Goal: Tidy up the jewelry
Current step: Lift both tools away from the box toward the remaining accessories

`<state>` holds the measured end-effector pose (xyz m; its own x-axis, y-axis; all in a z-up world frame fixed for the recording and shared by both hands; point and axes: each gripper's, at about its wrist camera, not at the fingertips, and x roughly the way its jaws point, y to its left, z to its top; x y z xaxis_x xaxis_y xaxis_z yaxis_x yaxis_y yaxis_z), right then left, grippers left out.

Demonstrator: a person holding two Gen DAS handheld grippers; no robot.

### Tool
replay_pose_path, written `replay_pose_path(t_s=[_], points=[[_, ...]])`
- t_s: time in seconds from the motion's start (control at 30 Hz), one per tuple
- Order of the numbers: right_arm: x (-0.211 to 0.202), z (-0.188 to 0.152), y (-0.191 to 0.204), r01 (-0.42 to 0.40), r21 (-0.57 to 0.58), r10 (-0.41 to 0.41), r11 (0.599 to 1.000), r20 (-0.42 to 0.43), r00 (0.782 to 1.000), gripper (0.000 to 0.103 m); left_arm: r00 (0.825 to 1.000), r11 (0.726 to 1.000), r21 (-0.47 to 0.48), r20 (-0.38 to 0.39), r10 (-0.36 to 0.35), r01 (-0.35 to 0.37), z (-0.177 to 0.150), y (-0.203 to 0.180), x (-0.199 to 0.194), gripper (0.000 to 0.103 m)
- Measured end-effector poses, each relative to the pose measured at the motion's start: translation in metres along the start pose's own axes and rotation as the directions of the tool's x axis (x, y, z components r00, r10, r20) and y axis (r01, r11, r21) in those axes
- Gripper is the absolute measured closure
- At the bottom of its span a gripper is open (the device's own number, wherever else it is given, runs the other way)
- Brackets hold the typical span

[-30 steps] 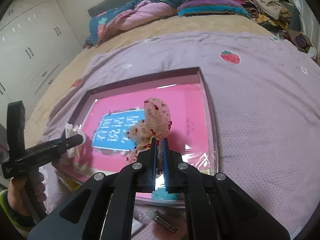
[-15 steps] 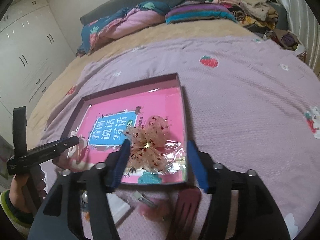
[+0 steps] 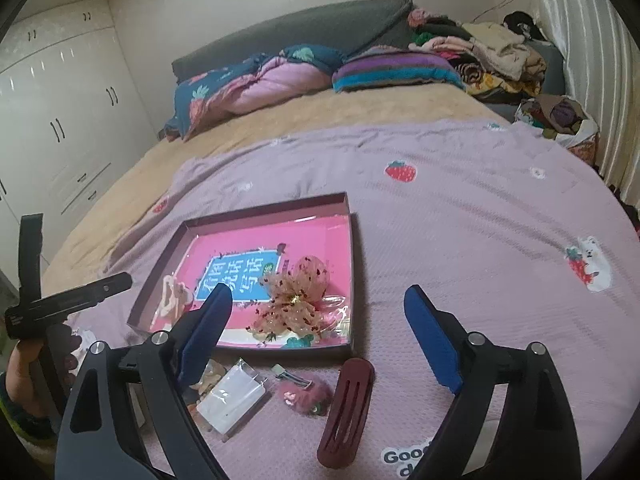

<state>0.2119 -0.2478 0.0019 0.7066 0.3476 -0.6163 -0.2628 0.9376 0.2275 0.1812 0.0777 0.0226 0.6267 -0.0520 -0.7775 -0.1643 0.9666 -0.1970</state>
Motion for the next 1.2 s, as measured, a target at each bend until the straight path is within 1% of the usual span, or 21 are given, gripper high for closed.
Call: replay_pose_path(t_s=[0.03, 0.13, 0.4, 0.6, 0.8, 1.2], points=[[-0.004, 0.000, 0.000, -0.001, -0.001, 0.001, 1.000, 0.006, 1.000, 0.013, 1.000, 1.000, 0.003, 0.008, 0.005, -0.005, -0.001, -0.001, -0.005, 0.010], [-0.014, 0.000, 0.000, -0.001, 0.000, 0.001, 1.000, 0.024, 1.000, 0.013, 0.999, 1.000, 0.015, 0.030, 0.017, -0.018, -0.002, -0.005, -0.017, 0.010], [-0.036, -0.003, 0.004, -0.010, -0.013, 0.011, 1.000, 0.052, 0.999, 0.013, 0.998, 1.000, 0.027, 0.070, 0.011, -0.013, -0.011, -0.009, -0.043, 0.009], [-0.051, -0.010, 0.012, -0.015, -0.039, 0.018, 0.999, 0.069, 0.997, 0.013, 0.996, 1.000, 0.017, 0.090, 0.004, -0.006, -0.022, -0.008, -0.059, 0.009], [-0.061, -0.021, 0.018, -0.025, -0.065, 0.029, 0.998, 0.074, 0.997, 0.013, 0.996, 1.000, 0.024, 0.092, -0.001, -0.002, -0.036, -0.007, -0.068, 0.009], [-0.070, -0.048, 0.027, -0.032, -0.108, 0.037, 0.994, 0.046, 0.998, 0.013, 0.998, 0.998, 0.062, 0.068, -0.003, -0.001, -0.070, -0.014, -0.071, 0.009]])
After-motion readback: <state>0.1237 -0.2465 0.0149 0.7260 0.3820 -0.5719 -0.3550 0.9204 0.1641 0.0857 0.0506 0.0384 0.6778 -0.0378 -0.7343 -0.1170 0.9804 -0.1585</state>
